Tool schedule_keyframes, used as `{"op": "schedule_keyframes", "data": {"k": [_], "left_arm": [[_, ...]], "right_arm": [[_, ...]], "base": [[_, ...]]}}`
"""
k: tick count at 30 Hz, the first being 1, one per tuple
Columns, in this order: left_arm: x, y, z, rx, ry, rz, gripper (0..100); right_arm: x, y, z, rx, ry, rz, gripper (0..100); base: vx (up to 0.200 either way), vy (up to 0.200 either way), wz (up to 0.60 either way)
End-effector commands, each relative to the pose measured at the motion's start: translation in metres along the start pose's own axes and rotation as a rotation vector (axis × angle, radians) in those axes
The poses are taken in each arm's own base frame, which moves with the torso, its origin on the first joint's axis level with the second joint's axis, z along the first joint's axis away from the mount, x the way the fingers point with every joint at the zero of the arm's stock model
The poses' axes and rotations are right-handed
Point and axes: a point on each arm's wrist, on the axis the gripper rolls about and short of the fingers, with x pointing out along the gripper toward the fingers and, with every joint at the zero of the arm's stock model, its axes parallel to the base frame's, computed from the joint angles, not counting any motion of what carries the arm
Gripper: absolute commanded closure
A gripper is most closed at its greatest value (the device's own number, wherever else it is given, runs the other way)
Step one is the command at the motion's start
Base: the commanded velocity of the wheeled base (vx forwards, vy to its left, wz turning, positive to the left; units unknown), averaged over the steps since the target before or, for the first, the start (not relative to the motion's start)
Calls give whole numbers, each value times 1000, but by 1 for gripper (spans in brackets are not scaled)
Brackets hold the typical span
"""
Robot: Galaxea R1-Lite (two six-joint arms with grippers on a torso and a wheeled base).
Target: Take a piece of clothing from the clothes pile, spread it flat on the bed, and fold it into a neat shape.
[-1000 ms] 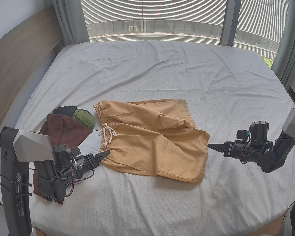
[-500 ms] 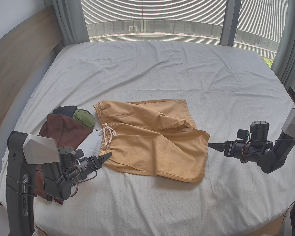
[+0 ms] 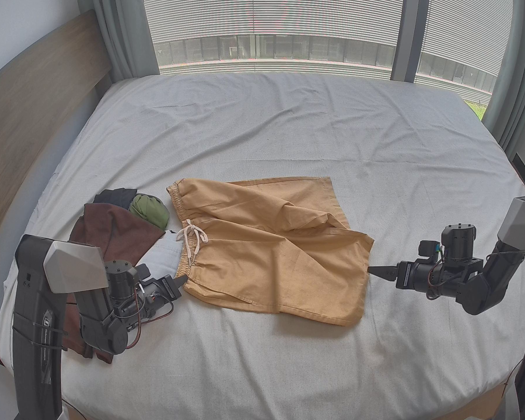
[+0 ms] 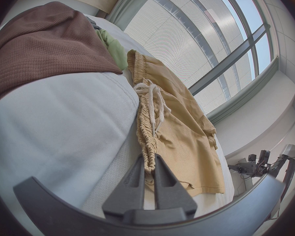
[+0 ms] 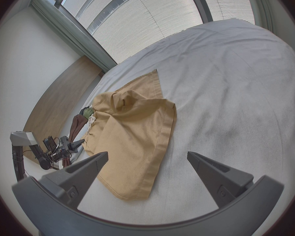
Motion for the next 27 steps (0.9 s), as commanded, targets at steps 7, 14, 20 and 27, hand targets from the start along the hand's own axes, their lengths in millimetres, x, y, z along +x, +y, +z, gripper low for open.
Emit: {"op": "schedule_keyframes", "data": {"k": [7, 14, 20, 27], "left_arm": [[-4, 0, 12, 7, -41, -3, 100], [-5, 0, 12, 11, -40, -2, 100], [-6, -1, 14, 13, -46, -4, 100], [-5, -3, 13, 16, -42, -8, 100]], "right_arm": [[42, -8, -54, 8, 129, 24, 0], [52, 6, -71, -14, 177, 60, 0], [61, 11, -80, -24, 203, 77, 0], [63, 22, -86, 15, 218, 104, 0]], "base": [[0, 0, 0], [0, 0, 0], [0, 0, 0], [0, 0, 0]]}}
